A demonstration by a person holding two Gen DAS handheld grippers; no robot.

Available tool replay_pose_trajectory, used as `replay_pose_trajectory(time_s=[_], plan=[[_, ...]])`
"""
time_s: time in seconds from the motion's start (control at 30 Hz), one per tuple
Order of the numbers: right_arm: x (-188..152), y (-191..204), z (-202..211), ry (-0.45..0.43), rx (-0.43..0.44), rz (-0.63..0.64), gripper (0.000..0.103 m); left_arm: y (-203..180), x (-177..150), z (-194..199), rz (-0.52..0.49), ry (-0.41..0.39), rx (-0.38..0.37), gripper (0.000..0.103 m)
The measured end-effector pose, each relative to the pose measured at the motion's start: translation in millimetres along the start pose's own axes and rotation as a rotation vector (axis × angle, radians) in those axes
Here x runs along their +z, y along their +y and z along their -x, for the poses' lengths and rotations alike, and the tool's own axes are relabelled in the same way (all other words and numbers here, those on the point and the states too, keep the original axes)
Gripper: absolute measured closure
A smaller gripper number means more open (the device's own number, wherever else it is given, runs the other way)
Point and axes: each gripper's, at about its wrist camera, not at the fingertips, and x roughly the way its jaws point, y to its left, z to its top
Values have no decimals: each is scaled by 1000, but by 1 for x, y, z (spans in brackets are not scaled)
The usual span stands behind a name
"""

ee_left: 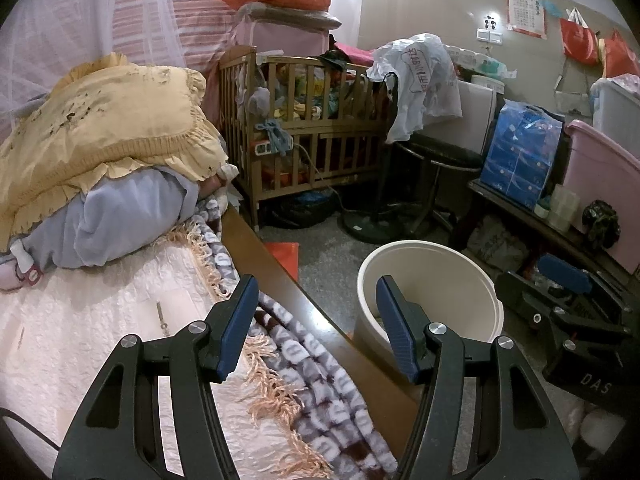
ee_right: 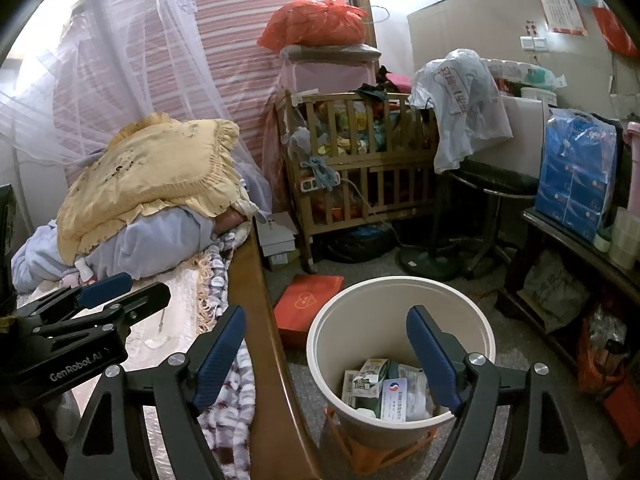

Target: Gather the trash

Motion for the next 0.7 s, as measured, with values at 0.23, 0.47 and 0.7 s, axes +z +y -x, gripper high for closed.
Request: replay_pose_trajectory(time_s=[0.23, 0.47, 0.7], plan=[[1, 0, 0, 1, 1, 1, 22, 1, -1, 0, -1, 0, -1, 43], [1, -1, -1, 3, 1, 0, 22, 1, -1, 0, -4, 0, -1, 43], [0, -1, -1, 8, 1, -3, 22, 1, -1, -1, -2, 4, 0, 43]])
